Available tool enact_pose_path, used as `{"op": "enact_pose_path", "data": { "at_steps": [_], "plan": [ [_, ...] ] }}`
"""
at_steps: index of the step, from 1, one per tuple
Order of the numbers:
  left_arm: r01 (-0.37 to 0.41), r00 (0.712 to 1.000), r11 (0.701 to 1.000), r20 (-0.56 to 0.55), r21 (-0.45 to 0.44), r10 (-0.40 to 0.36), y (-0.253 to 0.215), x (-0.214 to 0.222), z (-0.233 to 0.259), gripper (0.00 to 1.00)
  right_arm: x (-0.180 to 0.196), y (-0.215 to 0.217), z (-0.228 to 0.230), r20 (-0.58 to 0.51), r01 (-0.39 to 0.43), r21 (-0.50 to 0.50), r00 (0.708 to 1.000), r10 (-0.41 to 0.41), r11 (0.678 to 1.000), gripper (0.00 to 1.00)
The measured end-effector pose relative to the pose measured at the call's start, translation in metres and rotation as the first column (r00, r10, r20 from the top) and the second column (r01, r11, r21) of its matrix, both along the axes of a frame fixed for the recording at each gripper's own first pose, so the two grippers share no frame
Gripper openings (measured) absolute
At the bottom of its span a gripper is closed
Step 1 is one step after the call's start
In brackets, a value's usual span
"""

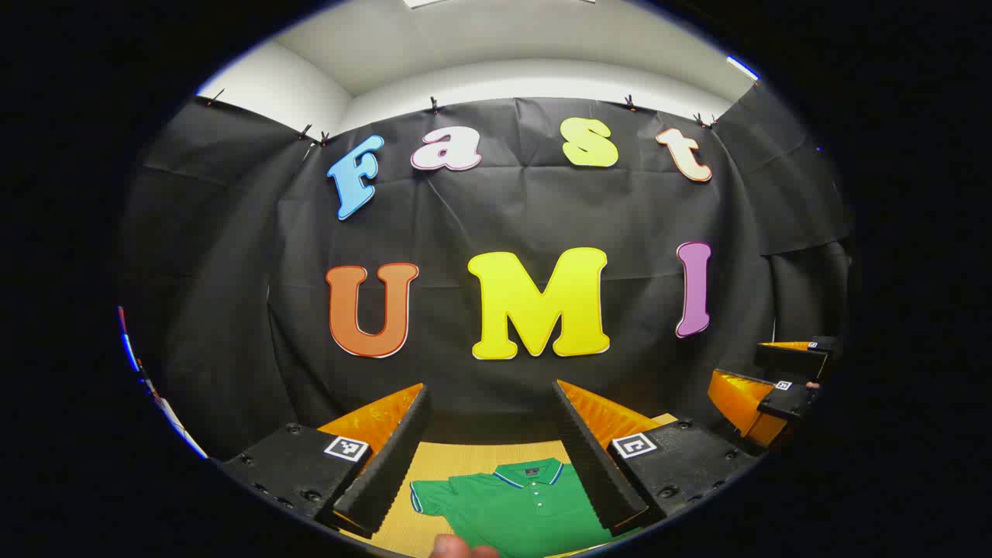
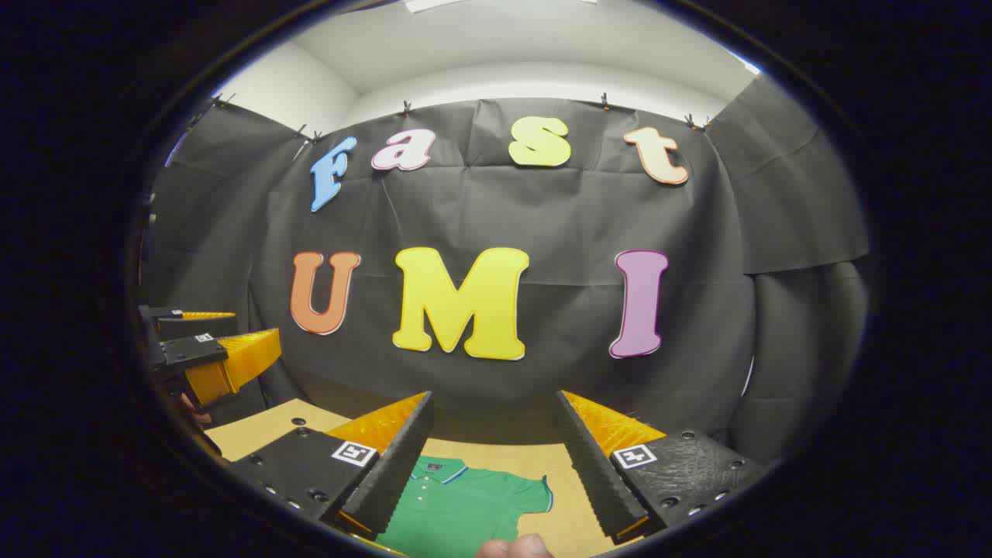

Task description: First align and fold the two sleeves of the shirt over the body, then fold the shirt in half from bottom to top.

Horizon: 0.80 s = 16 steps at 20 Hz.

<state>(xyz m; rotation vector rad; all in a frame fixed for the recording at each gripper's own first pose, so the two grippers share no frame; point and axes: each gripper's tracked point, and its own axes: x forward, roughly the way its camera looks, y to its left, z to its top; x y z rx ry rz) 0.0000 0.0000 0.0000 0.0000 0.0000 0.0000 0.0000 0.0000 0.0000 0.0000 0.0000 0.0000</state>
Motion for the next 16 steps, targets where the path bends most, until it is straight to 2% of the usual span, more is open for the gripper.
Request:
{"op": "enact_pose_path", "data": {
  "at_steps": [16],
  "plan": [
    [0.008,1.0,1.0,0.016,-0.011,-0.008,0.007,-0.01,0.0,0.98,-0.007,0.008,0.003,-0.004,-0.009,-0.03,1.0,0.008,1.0,0.95]
  ]
}}
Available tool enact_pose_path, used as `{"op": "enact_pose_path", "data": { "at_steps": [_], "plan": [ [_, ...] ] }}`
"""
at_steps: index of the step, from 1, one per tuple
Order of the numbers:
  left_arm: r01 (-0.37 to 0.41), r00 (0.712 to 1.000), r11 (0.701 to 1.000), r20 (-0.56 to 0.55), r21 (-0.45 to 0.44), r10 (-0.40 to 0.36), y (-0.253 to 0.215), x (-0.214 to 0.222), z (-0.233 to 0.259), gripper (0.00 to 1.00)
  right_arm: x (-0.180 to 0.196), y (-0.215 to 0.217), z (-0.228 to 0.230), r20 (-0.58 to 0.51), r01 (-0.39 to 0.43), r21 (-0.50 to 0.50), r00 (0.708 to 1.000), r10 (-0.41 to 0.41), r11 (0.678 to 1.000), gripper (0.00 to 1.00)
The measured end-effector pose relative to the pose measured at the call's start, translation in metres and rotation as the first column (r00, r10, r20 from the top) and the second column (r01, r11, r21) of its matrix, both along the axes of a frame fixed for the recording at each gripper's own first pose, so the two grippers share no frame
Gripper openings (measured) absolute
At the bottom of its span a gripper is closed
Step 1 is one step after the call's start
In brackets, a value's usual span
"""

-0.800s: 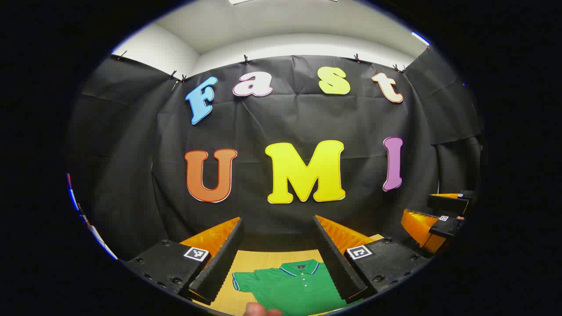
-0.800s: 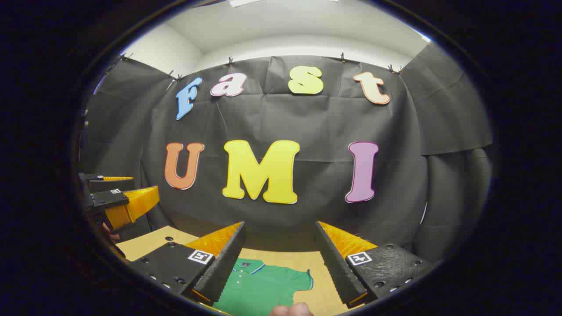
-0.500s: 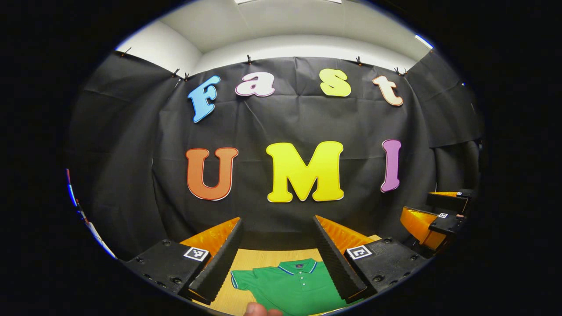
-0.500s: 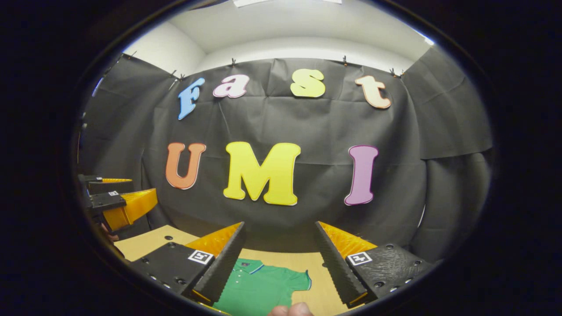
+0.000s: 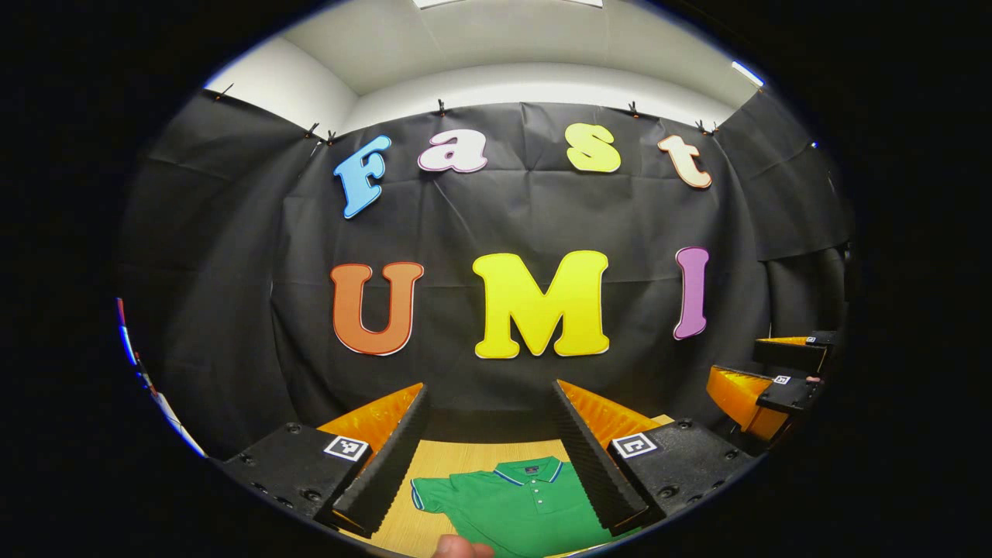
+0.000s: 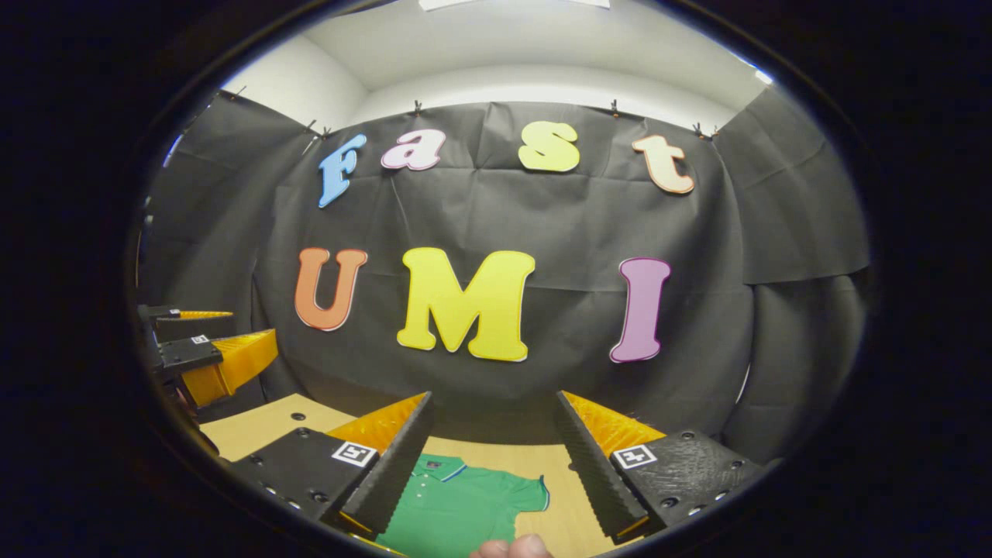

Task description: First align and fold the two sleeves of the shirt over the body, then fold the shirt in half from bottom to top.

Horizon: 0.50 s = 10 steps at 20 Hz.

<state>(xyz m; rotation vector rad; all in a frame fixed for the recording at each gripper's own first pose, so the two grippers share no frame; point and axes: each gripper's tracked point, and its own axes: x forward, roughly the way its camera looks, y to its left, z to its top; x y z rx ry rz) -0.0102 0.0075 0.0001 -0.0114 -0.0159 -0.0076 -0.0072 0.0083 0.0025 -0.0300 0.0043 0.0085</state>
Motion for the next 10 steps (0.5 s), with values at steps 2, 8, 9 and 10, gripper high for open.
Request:
{"op": "enact_pose_path", "data": {
  "at_steps": [2,8,9,10],
  "plan": [
    [0.004,1.0,1.0,0.003,0.003,-0.004,-0.003,0.001,0.001,0.98,0.002,-0.001,-0.001,-0.004,-0.006,0.0,1.0,0.006,1.0,0.95],
    [-0.017,0.999,1.0,-0.028,-0.001,0.017,-0.001,0.006,-0.015,1.0,0.018,-0.013,-0.026,-0.074,-0.025,-0.009,0.997,0.025,1.0,0.95],
    [-0.015,0.999,1.0,-0.035,0.001,0.015,-0.001,0.006,-0.015,1.0,0.022,-0.017,-0.034,-0.098,-0.026,-0.008,0.995,0.025,1.0,0.93],
    [-0.008,0.999,1.0,-0.04,0.001,0.008,-0.004,0.007,-0.017,0.96,0.026,-0.023,-0.042,-0.121,-0.027,-0.005,0.992,0.026,1.0,0.95]
  ]
}}
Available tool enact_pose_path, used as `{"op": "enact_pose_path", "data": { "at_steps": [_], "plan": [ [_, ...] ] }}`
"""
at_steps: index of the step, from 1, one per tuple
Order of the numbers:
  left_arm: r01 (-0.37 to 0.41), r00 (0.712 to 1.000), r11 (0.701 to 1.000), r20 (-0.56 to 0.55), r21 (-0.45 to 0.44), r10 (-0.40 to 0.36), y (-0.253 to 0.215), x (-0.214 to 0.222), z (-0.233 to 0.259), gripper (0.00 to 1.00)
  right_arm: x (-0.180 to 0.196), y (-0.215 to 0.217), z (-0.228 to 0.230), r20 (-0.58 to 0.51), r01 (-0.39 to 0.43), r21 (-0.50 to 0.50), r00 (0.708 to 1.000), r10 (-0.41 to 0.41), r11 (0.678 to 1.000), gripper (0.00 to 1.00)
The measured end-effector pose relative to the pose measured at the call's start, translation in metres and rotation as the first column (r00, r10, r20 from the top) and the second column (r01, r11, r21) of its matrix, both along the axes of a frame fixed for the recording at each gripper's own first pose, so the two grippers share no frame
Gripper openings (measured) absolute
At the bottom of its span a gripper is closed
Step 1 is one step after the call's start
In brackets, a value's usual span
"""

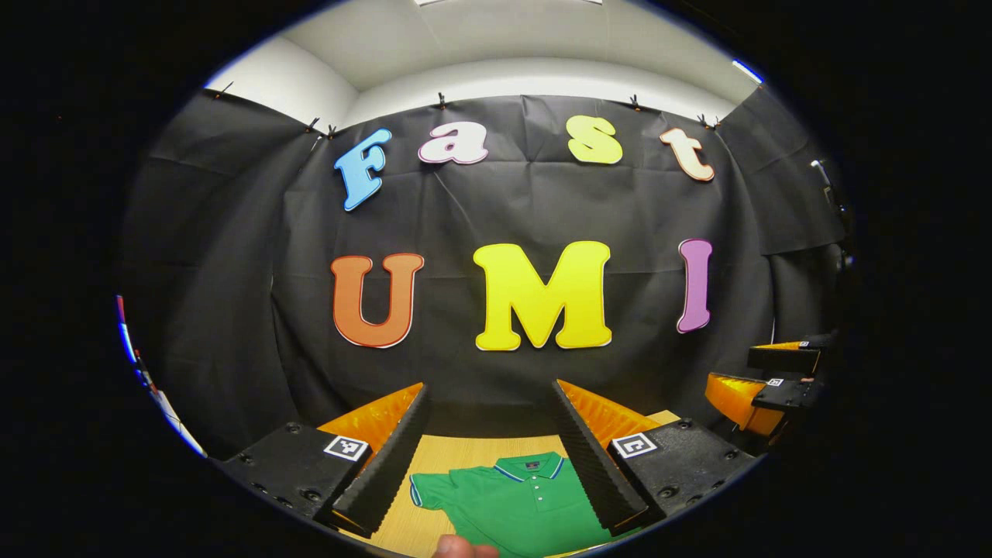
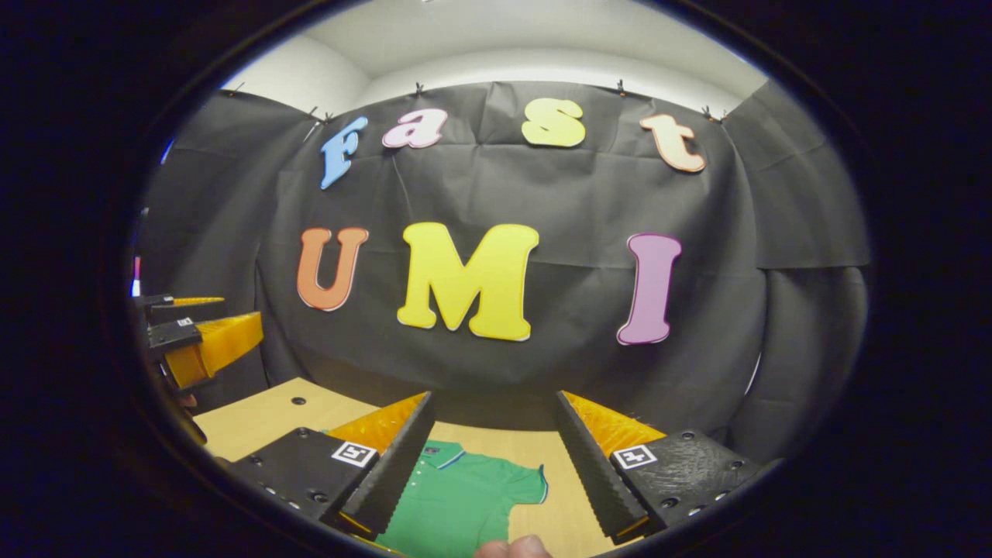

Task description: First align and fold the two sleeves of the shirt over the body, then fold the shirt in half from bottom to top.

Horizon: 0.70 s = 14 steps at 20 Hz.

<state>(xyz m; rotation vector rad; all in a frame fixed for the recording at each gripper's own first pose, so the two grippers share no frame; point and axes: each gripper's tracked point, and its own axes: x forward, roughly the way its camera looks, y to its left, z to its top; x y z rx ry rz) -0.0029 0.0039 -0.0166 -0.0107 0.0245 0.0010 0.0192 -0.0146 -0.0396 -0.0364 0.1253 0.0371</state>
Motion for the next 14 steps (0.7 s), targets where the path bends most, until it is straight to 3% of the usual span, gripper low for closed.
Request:
{"op": "enact_pose_path", "data": {
  "at_steps": [1,2,6,14],
  "plan": [
    [-0.001,1.0,1.0,-0.005,0.002,0.001,-0.002,0.001,-0.003,0.92,0.004,-0.006,-0.009,-0.027,0.002,0.0,1.0,-0.002,1.0,0.93],
    [-0.005,1.0,1.0,-0.009,0.004,0.005,-0.002,0.003,-0.006,0.98,0.009,-0.011,-0.017,-0.049,0.004,0.001,0.999,-0.004,1.0,0.95],
    [-0.004,1.0,1.0,-0.03,0.008,0.004,-0.011,0.01,-0.017,0.98,0.034,-0.034,-0.063,-0.156,0.003,-0.014,0.988,-0.005,1.0,0.95],
    [-0.023,0.996,0.999,-0.083,0.023,0.025,-0.025,0.025,-0.041,0.98,0.102,-0.077,-0.188,-0.388,0.002,-0.017,0.922,-0.008,1.0,0.95]
  ]
}}
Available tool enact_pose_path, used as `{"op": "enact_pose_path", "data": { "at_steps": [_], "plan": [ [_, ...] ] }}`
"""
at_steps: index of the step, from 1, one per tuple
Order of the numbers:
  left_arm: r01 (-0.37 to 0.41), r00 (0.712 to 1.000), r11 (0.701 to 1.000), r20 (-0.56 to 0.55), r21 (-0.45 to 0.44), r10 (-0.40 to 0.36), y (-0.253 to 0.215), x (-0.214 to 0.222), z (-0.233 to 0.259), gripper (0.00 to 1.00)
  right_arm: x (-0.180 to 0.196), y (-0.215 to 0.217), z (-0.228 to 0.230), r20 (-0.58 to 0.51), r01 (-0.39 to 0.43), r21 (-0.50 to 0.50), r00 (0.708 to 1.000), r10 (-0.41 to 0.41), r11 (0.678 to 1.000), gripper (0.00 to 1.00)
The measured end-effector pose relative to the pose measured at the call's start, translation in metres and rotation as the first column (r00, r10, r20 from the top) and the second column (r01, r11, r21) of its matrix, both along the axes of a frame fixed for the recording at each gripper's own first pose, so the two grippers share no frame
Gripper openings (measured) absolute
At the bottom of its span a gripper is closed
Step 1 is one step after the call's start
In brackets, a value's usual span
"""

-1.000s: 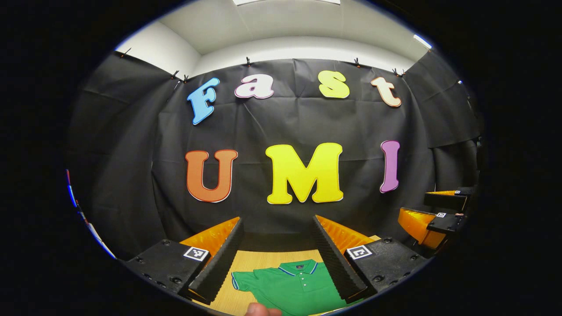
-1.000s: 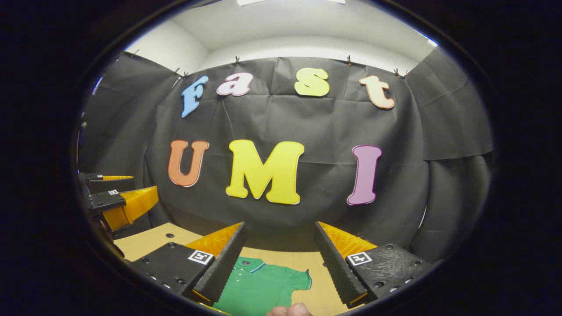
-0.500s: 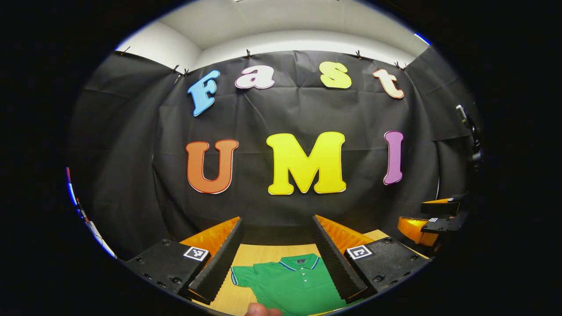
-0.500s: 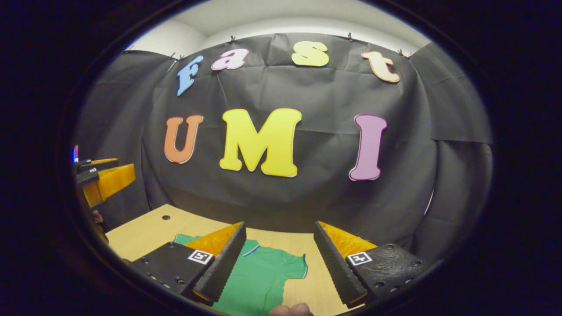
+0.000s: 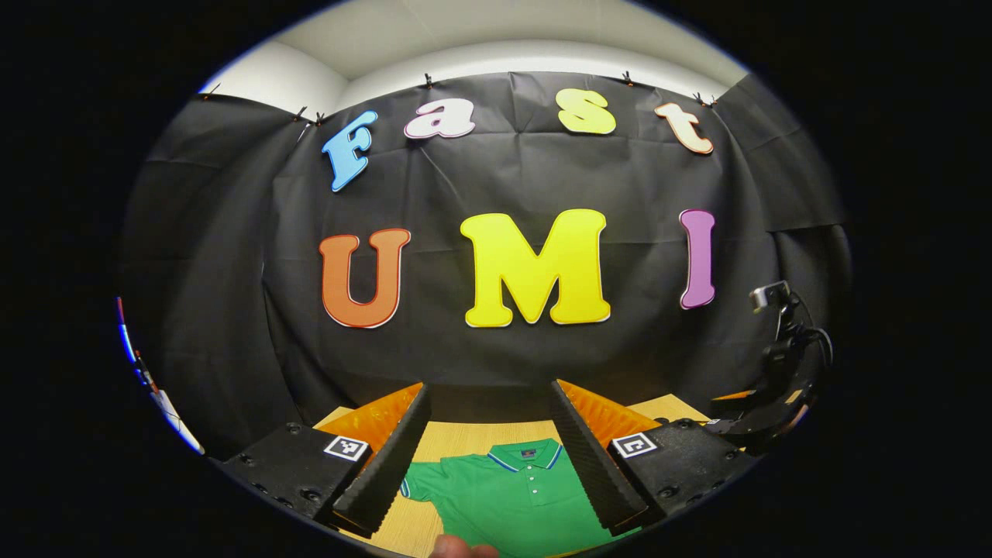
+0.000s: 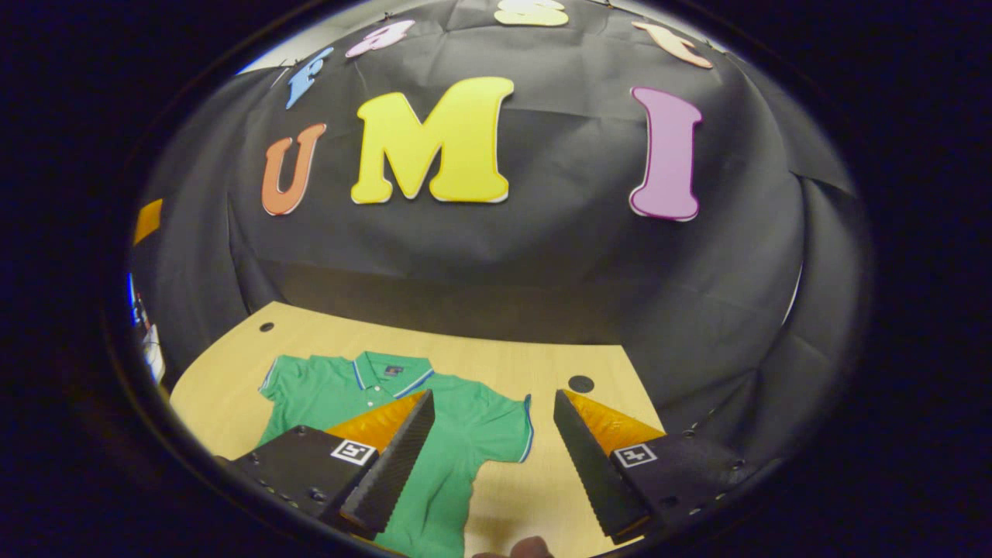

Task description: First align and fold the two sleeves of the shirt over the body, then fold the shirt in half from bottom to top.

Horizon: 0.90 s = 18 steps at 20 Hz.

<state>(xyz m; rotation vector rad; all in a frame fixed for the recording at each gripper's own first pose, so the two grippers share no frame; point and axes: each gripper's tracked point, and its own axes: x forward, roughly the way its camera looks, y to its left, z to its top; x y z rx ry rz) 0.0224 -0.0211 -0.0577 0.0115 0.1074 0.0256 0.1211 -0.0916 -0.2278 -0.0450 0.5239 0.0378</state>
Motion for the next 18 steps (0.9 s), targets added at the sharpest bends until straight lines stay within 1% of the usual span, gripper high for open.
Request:
{"op": "enact_pose_path", "data": {
  "at_steps": [2,5,6,9,11,12,13,16,18],
  "plan": [
    [-0.006,1.0,1.0,-0.028,-0.021,0.005,-0.004,0.004,-0.012,0.98,0.02,-0.008,-0.029,-0.045,0.0,0.014,0.999,0.0,1.0,0.96],
    [-0.037,0.997,0.999,-0.066,-0.021,0.035,-0.004,0.003,-0.025,0.98,0.048,-0.025,-0.07,-0.111,0.033,0.05,0.993,-0.027,0.998,0.95],
    [-0.046,0.997,0.999,-0.069,-0.017,0.045,-0.003,0.003,-0.029,0.98,0.058,-0.03,-0.084,-0.126,0.043,0.049,0.991,-0.036,0.998,0.98],
    [-0.078,0.994,0.997,-0.08,0.022,0.08,0.008,0.001,-0.035,0.98,0.079,-0.038,-0.131,-0.195,0.052,0.05,0.98,-0.041,0.997,0.95],
    [-0.092,0.991,0.995,-0.093,0.041,0.096,0.014,-0.001,-0.041,0.98,0.086,-0.043,-0.161,-0.245,0.033,0.028,0.969,-0.025,0.999,0.95],
    [-0.103,0.989,0.993,-0.098,0.053,0.108,0.018,0.0,-0.044,0.98,0.089,-0.044,-0.173,-0.263,0.028,0.028,0.965,-0.02,0.999,0.97],
    [-0.113,0.987,0.992,-0.108,0.064,0.12,0.023,0.001,-0.047,0.98,0.092,-0.044,-0.185,-0.279,0.034,0.037,0.96,-0.023,0.999,0.95],
    [-0.13,0.981,0.989,-0.134,0.074,0.139,0.027,0.002,-0.056,0.98,0.098,-0.045,-0.203,-0.315,0.052,0.066,0.949,-0.029,0.996,0.96],
    [-0.122,0.981,0.989,-0.139,0.079,0.133,0.023,0.004,-0.057,0.99,0.1,-0.046,-0.211,-0.342,0.056,0.075,0.939,-0.028,0.996,0.9]
  ]
}}
